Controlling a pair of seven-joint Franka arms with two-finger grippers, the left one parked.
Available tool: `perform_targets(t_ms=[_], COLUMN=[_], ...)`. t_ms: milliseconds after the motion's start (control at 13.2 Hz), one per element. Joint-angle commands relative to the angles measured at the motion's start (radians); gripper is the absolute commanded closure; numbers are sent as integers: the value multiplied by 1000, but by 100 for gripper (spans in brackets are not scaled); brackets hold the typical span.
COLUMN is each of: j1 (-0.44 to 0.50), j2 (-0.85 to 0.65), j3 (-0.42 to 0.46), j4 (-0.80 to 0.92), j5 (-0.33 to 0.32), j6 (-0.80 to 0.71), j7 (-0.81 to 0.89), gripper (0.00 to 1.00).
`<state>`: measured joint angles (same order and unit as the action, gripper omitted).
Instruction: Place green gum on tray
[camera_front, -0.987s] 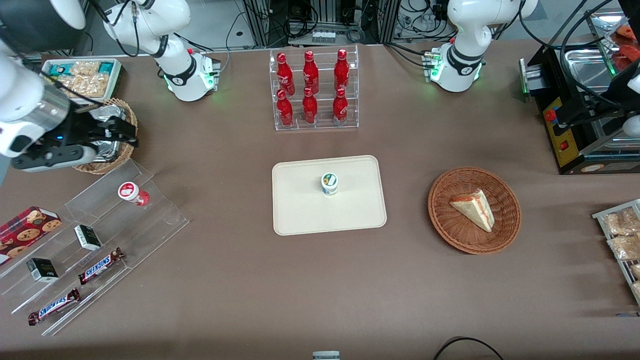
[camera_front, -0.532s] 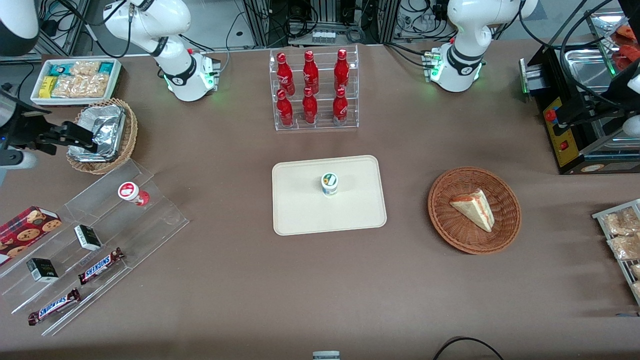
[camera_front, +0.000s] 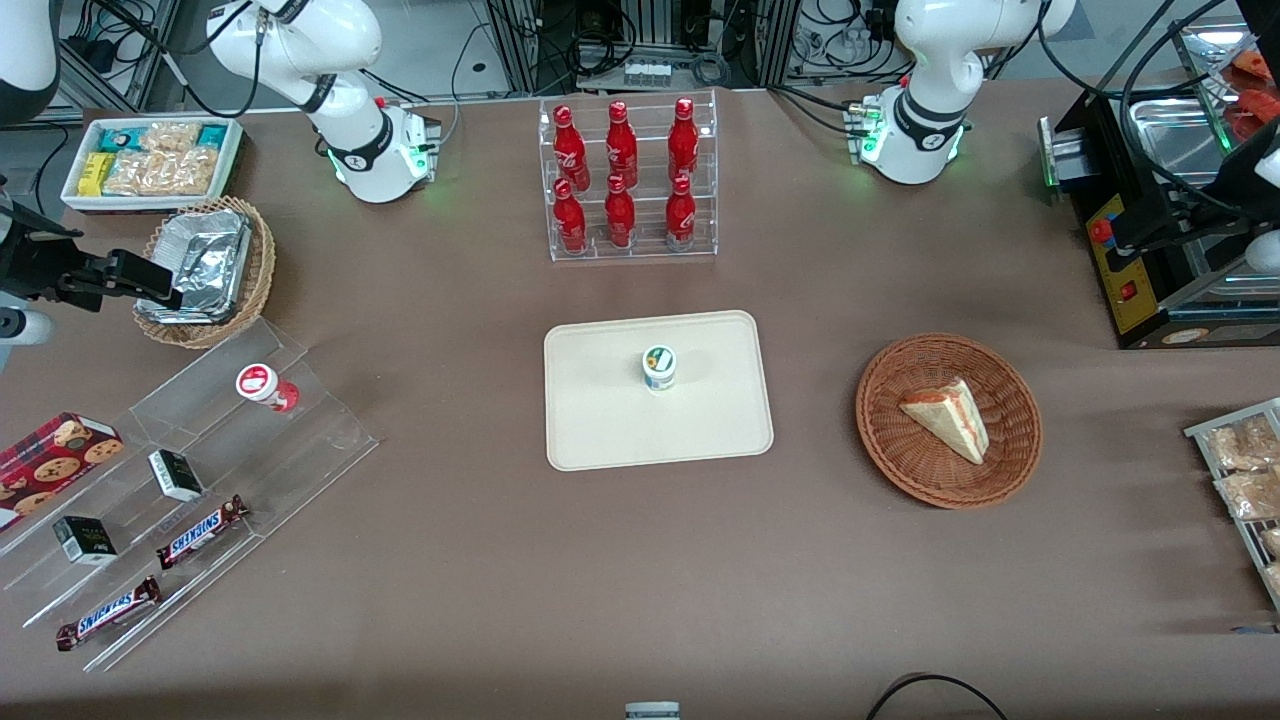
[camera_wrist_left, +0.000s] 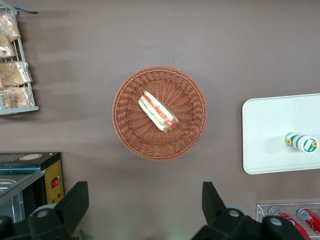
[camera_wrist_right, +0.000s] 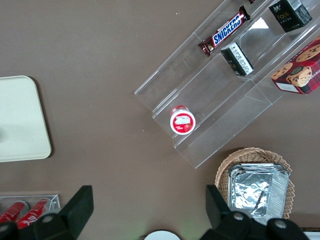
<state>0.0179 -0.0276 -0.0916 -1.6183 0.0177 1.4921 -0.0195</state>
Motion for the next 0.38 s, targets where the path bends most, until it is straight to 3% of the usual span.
perform_targets(t_ms=[0, 304], j1=[-16, -13], j2=[26, 38], j3=[4, 6], j4=[14, 14], j5=[15, 24], j6=[6, 25], j7=[-28, -25], gripper=[0, 0])
